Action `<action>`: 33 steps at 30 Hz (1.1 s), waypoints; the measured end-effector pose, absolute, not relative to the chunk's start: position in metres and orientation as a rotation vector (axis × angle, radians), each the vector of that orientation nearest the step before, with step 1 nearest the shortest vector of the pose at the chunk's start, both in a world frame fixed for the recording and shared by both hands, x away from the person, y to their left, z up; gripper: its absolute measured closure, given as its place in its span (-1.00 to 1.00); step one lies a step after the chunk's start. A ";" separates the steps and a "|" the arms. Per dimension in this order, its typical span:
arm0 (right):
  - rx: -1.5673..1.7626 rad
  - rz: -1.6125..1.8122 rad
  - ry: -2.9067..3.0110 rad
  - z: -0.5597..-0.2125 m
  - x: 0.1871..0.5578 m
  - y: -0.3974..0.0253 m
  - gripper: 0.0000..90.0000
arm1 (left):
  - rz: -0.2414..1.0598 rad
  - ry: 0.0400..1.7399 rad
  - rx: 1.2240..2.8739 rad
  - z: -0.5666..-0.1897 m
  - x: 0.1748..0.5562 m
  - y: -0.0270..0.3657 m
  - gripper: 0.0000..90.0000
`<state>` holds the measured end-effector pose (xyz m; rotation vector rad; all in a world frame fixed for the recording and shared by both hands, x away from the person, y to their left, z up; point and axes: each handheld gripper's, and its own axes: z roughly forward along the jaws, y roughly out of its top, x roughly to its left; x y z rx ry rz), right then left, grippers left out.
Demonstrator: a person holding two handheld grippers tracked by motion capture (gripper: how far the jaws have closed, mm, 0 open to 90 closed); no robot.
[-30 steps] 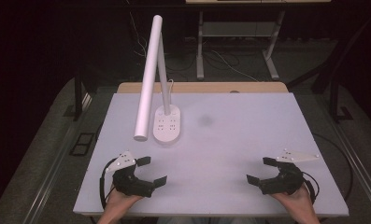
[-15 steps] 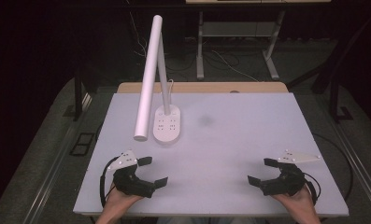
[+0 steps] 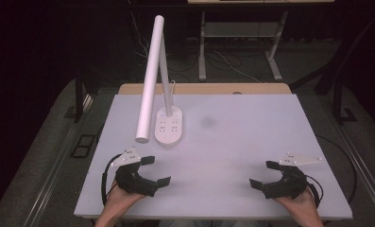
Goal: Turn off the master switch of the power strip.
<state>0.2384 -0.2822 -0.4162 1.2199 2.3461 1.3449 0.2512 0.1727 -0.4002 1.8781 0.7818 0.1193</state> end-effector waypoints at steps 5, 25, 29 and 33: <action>1.208 1.337 2.361 -0.417 0.238 -0.280 -0.99 | 0.114 0.791 1.885 -0.397 0.255 0.173 -1.00; 1.213 1.331 2.360 -0.417 0.239 -0.280 -0.99 | 0.123 0.817 1.884 -0.383 0.274 0.184 -1.00; 1.216 1.329 2.358 -0.417 0.239 -0.281 -0.99 | 0.131 0.816 1.889 -0.379 0.279 0.184 -1.00; 1.216 1.328 2.358 -0.418 0.239 -0.281 -0.99 | 0.127 0.826 1.895 -0.378 0.284 0.185 -1.00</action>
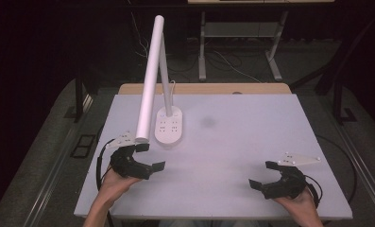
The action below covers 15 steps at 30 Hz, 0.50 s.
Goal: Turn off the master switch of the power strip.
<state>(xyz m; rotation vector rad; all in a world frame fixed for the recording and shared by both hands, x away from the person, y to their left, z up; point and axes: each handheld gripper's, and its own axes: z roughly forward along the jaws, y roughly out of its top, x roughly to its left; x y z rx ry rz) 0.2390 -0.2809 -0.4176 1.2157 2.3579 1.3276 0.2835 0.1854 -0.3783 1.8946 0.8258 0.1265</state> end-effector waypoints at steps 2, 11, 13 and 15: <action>1.216 1.326 2.358 -0.418 0.239 -0.281 -0.99 | 0.126 0.827 1.896 -0.378 0.286 0.187 -1.00; 1.212 1.322 2.359 -0.418 0.239 -0.281 -0.99 | 0.137 0.845 1.888 -0.372 0.299 0.192 -1.00; 1.217 1.322 2.358 -0.418 0.239 -0.281 -0.99 | 0.136 0.846 1.890 -0.371 0.303 0.192 -1.00; 1.217 1.323 2.358 -0.418 0.239 -0.281 -0.99 | 0.141 0.843 1.889 -0.370 0.306 0.193 -1.00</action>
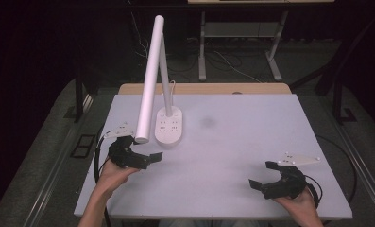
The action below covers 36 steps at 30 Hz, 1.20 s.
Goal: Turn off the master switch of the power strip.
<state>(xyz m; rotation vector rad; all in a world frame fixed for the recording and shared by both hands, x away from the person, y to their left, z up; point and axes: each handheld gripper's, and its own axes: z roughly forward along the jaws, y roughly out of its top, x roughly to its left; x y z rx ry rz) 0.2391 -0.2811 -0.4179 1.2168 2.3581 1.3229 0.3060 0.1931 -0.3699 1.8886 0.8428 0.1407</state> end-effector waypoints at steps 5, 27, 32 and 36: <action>1.216 1.324 2.354 -0.418 0.239 -0.282 -0.99 | 0.146 0.851 1.880 -0.368 0.314 0.195 -1.00; 1.226 1.324 2.348 -0.418 0.239 -0.285 -0.99 | 0.170 0.886 1.922 -0.359 0.352 0.201 -0.98; 1.224 1.325 2.348 -0.418 0.239 -0.285 -0.99 | 0.169 0.894 1.938 -0.360 0.360 0.199 -0.98; 1.224 1.324 2.349 -0.418 0.239 -0.285 -0.99 | 0.168 0.899 1.942 -0.361 0.366 0.200 -0.97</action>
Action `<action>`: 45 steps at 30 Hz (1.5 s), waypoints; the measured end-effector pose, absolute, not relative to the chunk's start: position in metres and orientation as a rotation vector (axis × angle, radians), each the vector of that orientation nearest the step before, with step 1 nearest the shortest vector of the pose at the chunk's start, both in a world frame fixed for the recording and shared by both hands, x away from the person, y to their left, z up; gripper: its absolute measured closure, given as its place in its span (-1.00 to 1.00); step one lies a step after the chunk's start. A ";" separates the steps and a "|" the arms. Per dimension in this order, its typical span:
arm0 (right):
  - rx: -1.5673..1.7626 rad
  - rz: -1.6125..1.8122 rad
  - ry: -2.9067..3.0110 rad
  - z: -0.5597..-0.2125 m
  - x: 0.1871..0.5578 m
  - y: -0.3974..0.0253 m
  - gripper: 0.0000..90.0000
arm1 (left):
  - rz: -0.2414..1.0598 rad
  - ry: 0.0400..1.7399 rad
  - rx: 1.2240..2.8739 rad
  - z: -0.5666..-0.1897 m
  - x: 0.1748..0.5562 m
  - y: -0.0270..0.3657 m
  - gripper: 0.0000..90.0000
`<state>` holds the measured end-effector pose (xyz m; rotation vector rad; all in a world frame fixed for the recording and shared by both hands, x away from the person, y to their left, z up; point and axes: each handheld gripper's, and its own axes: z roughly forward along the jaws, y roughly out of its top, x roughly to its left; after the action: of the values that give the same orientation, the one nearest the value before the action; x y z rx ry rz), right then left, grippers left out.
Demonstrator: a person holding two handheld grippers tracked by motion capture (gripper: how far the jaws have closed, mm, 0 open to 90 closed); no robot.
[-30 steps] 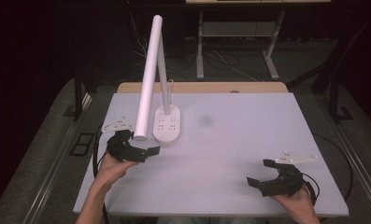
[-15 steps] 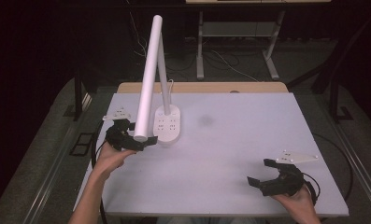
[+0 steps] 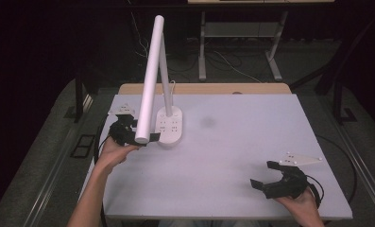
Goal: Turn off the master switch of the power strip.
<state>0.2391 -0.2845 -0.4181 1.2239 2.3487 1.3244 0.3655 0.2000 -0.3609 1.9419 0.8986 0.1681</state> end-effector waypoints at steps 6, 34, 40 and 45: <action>1.226 1.325 2.348 -0.418 0.239 -0.285 -0.99 | 0.173 0.905 1.957 -0.361 0.375 0.202 -0.95; 1.231 1.319 2.344 -0.420 0.240 -0.288 -0.99 | 0.195 0.942 1.981 -0.355 0.419 0.201 -0.82; 1.230 1.317 2.340 -0.420 0.240 -0.288 -0.99 | 0.197 0.955 1.985 -0.355 0.428 0.201 -0.78; 1.231 1.315 2.341 -0.420 0.240 -0.288 -0.99 | 0.200 0.964 1.967 -0.352 0.434 0.201 -0.73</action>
<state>0.2404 -0.2883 -0.4200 1.2307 2.3406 1.3149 0.4341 0.2009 -0.3522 1.9672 0.9641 0.2002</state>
